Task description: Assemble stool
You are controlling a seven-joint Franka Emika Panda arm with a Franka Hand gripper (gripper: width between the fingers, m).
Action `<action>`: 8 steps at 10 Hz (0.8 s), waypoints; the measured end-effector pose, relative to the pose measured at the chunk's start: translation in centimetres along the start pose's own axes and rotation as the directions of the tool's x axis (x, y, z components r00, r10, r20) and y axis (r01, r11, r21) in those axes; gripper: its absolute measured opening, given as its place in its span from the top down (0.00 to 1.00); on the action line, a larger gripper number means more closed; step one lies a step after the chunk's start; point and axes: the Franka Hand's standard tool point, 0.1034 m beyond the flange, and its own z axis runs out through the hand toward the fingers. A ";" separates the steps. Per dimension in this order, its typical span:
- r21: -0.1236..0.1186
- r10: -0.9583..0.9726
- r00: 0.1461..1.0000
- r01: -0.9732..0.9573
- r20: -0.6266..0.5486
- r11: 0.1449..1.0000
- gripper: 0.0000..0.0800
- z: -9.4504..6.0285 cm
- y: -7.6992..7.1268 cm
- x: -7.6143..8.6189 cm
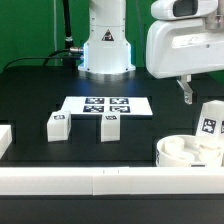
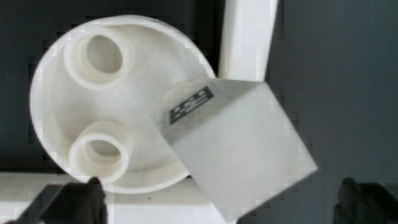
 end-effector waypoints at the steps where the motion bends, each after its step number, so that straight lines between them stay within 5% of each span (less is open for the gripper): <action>1: 0.000 -0.075 0.997 0.075 0.002 0.997 0.19 0.1 0.0 0.0; 3: -0.005 -0.216 0.976 0.216 0.003 0.976 0.19 0.1 0.1 0.0; 5: -0.049 -0.517 0.856 0.517 0.024 0.854 0.19 0.0 0.2 0.1; 8: -0.051 -0.702 0.711 0.703 0.040 0.709 0.19 -0.1 0.5 0.3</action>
Offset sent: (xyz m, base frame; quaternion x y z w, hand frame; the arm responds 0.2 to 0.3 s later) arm -0.0030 -0.0014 -0.0004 -0.0798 0.0094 -0.3768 0.9228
